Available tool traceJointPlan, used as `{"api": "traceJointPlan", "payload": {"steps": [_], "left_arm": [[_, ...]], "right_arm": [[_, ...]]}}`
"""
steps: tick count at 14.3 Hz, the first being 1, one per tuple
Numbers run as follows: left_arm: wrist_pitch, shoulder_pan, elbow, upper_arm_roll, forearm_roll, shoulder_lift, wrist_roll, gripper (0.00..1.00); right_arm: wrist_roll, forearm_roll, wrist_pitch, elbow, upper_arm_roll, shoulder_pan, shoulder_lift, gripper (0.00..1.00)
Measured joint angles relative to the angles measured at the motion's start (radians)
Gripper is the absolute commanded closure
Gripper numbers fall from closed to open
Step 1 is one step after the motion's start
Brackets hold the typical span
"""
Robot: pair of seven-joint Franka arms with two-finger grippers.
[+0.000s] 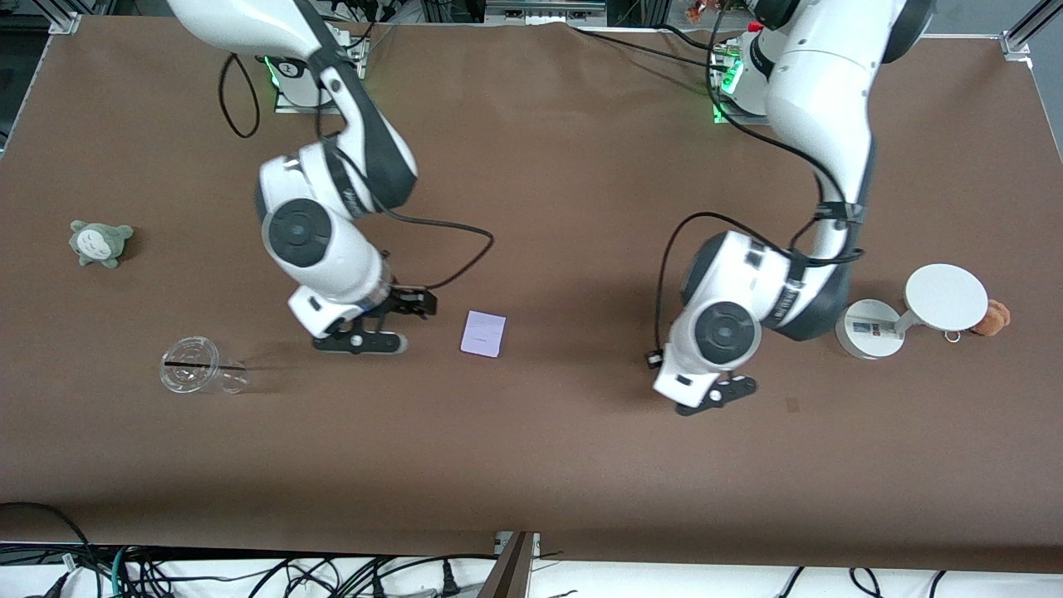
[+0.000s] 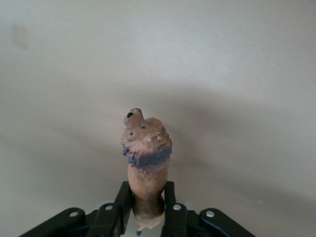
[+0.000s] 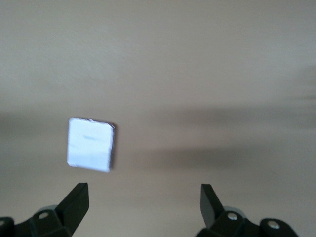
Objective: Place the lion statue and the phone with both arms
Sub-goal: 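Lift the lion with the left gripper while the right gripper grasps the phone, then place the lion with the left gripper while the right gripper moves the phone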
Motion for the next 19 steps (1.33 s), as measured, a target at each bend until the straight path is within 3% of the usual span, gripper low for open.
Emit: {"api": "traceJointPlan", "payload": {"steps": [5, 8, 13, 19], "left_arm": [[0.051, 0.134, -0.195, -0.004, 0.0, -0.16, 0.25, 1.0], [0.18, 0.181, -0.375, -0.005, 0.0, -0.241, 0.334, 1.0], [0.468, 0.228, -0.645, -0.005, 0.0, -0.284, 0.445, 1.0], [0.656, 0.309, -0.775, -0.005, 0.09, -0.297, 0.533, 1.0]], "right_arm": [[0.169, 0.0, 0.205, 0.003, 0.0, 0.077, 0.134, 0.0], [0.229, -0.001, 0.246, 0.006, 0.001, 0.117, 0.183, 0.0], [0.251, -0.002, 0.316, 0.008, 0.0, 0.158, 0.244, 0.0], [0.251, -0.004, 0.358, 0.01, -0.004, 0.164, 0.282, 0.0]]}}
